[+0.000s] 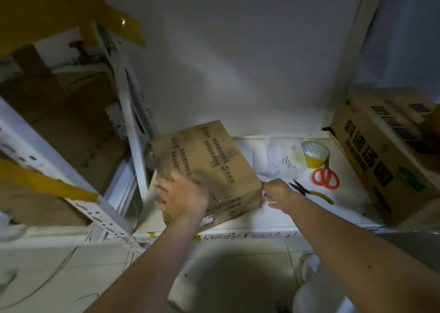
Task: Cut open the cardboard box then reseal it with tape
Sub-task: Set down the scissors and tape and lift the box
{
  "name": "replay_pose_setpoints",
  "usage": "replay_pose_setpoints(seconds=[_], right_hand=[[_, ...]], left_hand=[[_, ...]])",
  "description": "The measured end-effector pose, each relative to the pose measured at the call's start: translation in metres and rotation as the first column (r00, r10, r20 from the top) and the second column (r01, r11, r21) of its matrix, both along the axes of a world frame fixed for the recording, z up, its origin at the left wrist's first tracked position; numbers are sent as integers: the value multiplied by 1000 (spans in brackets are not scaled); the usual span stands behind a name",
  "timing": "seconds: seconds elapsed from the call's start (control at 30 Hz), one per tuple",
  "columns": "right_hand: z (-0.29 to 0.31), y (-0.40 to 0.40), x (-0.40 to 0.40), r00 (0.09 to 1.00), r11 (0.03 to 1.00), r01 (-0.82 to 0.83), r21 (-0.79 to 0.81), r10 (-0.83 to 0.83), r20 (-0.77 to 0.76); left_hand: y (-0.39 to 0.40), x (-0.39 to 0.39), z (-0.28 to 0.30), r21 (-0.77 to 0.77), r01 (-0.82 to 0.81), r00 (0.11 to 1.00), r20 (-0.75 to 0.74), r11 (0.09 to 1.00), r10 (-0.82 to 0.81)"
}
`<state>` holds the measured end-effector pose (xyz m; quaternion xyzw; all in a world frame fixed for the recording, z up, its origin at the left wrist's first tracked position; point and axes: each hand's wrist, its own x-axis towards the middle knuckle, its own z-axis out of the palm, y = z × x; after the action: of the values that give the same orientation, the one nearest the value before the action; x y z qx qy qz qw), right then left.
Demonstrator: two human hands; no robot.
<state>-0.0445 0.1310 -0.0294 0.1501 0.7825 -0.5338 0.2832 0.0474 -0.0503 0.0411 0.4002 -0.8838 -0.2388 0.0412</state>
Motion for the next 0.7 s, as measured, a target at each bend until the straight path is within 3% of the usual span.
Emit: replay_pose_setpoints(seconds=[0.13, 0.27, 0.5, 0.7], right_hand=[[4, -5, 18, 988, 998, -23, -59, 32, 149], [10, -11, 25, 980, 988, -22, -154, 52, 194], [28, -29, 28, 972, 953, -53, -298, 117, 203], [59, -49, 33, 997, 932, 7, -362, 24, 80]], left_hand=[[-29, 19, -10, 86, 19, 986, 166, 996, -33], [-42, 21, -3, 158, -34, 999, 29, 987, 30], [-95, 30, -20, 166, -89, 994, 81, 982, 76], [-88, 37, -25, 433, -68, 982, -128, 899, 136]])
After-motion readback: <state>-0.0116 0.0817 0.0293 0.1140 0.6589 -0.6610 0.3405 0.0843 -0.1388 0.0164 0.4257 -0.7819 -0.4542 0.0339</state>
